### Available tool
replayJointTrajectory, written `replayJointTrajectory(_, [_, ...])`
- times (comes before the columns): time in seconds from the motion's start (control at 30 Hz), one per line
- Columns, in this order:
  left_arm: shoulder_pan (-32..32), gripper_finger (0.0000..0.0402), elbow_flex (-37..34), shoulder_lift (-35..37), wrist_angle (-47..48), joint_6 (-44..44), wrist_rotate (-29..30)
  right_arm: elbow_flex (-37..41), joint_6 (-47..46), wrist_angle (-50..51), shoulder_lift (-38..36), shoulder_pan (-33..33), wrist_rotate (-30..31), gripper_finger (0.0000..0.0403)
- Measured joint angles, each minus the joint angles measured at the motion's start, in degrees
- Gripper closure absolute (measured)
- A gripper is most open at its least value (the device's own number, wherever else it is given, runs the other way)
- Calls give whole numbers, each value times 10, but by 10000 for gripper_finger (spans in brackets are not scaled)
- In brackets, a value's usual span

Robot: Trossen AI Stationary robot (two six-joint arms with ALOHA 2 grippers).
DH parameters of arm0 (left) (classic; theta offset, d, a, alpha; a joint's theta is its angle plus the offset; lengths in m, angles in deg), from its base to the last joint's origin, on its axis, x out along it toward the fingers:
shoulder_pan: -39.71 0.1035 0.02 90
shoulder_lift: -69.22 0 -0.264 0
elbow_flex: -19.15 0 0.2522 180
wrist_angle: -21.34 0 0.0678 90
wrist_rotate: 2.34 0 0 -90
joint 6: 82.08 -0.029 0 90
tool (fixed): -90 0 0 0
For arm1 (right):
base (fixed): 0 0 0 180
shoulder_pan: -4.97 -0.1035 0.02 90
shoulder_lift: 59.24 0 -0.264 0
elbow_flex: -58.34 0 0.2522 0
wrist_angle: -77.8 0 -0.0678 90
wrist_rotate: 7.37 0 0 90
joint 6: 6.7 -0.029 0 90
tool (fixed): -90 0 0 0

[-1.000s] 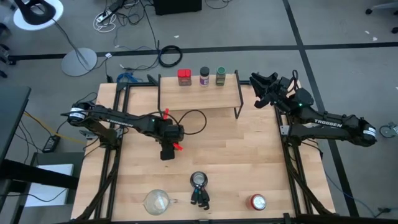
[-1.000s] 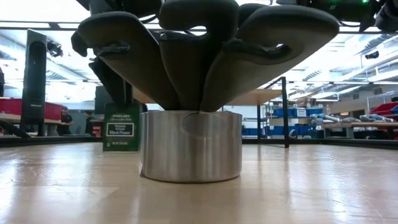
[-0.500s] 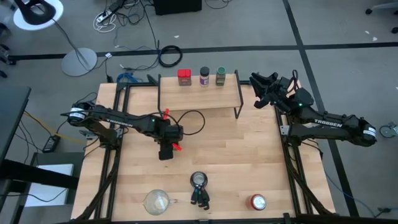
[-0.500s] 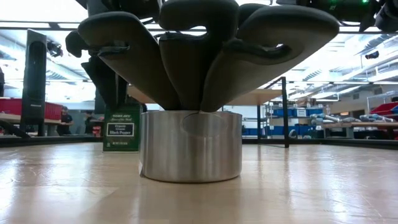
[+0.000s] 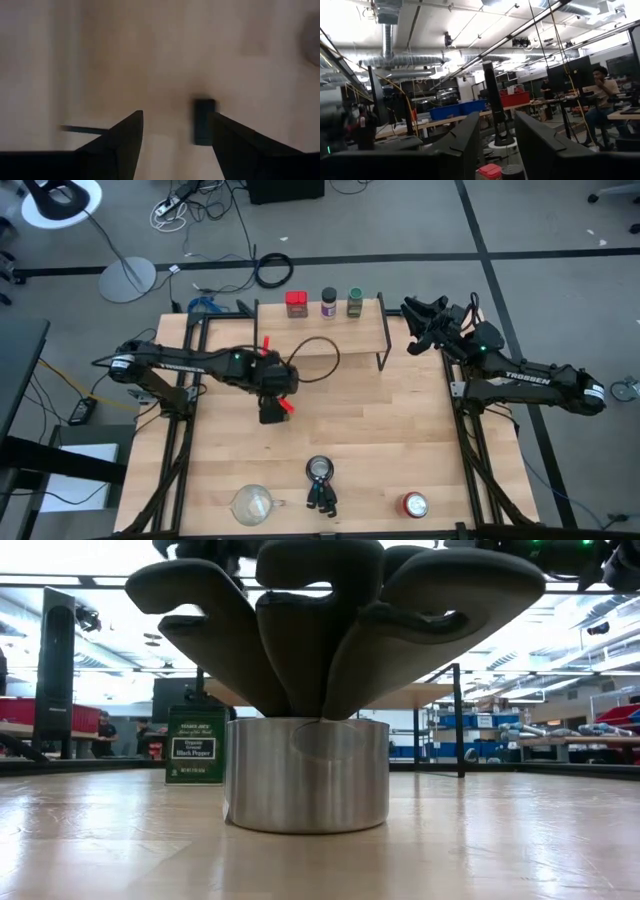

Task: Shelf spices
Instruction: Remove the red seasoning can from the shelf

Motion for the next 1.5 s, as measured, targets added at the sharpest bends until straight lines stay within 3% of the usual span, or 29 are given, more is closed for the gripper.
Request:
replayJointTrajectory(0.3, [0,177,125,1,26,-82,293,0,25,1,0,0,-10,255])
replayJointTrajectory(0.5, [0,177,139,1,-41,-106,454,0,45,-1,0,0,-15,222])
replayJointTrajectory(0.6, [0,177,139,-1,-79,-100,505,0,45,-13,0,1,-15,201])
replayJointTrajectory(0.77, [9,177,139,-6,-122,-93,478,0,45,-32,0,1,-15,166])
replayJointTrajectory(0.93, [56,174,139,-8,-97,-148,432,0,45,-39,0,1,-14,135])
replayJointTrajectory(1.17, [151,116,139,-8,-97,-239,268,0,47,-65,0,1,-10,106])
replayJointTrajectory(1.33, [209,65,139,-8,-133,-288,197,0,60,-73,0,1,-10,96])
replayJointTrajectory(1.5, [272,51,139,-10,-175,-312,84,0,60,-78,0,1,-9,94])
